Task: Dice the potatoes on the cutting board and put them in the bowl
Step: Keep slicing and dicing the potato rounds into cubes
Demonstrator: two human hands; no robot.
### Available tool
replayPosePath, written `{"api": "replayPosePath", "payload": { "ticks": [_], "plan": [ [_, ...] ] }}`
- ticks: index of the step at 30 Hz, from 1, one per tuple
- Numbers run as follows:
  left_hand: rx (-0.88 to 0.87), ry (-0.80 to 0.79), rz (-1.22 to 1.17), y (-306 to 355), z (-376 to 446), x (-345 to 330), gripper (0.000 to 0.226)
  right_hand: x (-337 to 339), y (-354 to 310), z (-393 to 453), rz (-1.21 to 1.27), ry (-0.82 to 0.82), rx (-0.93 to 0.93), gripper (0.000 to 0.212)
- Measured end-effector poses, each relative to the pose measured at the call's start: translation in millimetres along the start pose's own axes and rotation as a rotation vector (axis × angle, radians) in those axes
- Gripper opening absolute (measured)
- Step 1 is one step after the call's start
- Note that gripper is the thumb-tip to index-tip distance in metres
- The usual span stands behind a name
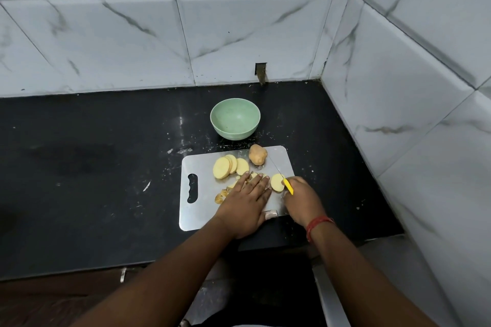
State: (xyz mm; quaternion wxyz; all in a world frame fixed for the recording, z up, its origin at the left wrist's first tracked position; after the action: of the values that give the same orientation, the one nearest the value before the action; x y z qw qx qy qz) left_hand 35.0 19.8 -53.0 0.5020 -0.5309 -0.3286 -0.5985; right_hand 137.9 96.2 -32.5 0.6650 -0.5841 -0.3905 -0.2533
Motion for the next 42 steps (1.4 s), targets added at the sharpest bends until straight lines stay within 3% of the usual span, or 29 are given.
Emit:
{"api": "replayPosePath", "payload": {
  "ticks": [8,12,15,20,26,30,34,42],
  "plan": [
    [-0.002,-0.009,-0.033,8,10,7,0.083,4,-4,3,0.018,-0.122,0.048,0.03],
    [-0.017,0.044,-0.027,10,12,11,0.069,14,3,2,0.133,-0.071,-0.047,0.021],
    [-0.022,0.045,-0.051,10,11,9,0.065,19,14,-4,0.084,-0.013,-0.119,0.015],
    [-0.035,-0.029,-0.129,10,12,6,0.069,18,8,-16,-0.043,-0.03,-0.078,0.017],
    [-0.019,-0.119,-0.184,9,18,9,0.07,12,6,-26,-0.238,-0.129,-0.099,0.022],
    [-0.048,-0.122,-0.173,10,23,16,0.083,-1,11,-31,-0.309,-0.229,-0.186,0.032],
    [-0.044,-0.126,-0.19,10,25,17,0.061,-10,9,-31,-0.378,-0.307,-0.241,0.042],
    [-0.053,-0.137,-0.16,11,29,22,0.057,-13,10,-33,-0.435,-0.344,-0.279,0.039]
  ]
}}
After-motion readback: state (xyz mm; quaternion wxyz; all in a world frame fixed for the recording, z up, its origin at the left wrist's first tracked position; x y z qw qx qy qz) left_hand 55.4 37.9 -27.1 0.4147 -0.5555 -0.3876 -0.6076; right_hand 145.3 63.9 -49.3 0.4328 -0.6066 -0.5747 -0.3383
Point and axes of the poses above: each hand's wrist, its own z-axis towards the middle knuckle, its own x-axis out of the back of the hand, y = z × x, the point moved 10 cm from there along z, towards the middle knuckle, and after that the axes turned 14 degrees about y, right-handed, at the moved point
